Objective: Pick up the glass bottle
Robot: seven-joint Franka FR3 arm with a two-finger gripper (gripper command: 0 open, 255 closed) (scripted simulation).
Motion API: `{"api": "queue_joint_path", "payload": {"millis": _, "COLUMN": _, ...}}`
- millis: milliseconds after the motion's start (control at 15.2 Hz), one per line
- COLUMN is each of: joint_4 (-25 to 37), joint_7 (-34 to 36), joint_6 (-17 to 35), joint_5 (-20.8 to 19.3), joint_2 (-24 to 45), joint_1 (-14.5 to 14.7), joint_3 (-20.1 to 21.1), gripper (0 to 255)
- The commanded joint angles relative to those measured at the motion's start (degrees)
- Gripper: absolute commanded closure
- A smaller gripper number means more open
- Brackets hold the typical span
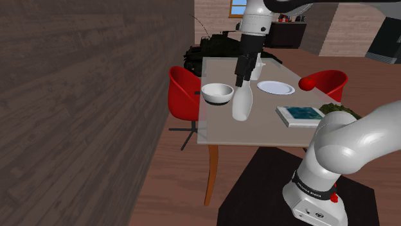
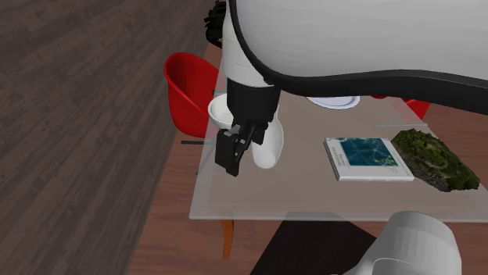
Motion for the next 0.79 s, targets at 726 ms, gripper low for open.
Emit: {"api": "queue_joint_path", "payload": {"millis": 726, "joint_4": 2.5, "joint_7": -16.9, "joint_6": 7.3, "joint_5": -8.8, "joint_2": 8.9, "joint_1": -3.4, "joint_3": -11.9, "gripper": 0}}
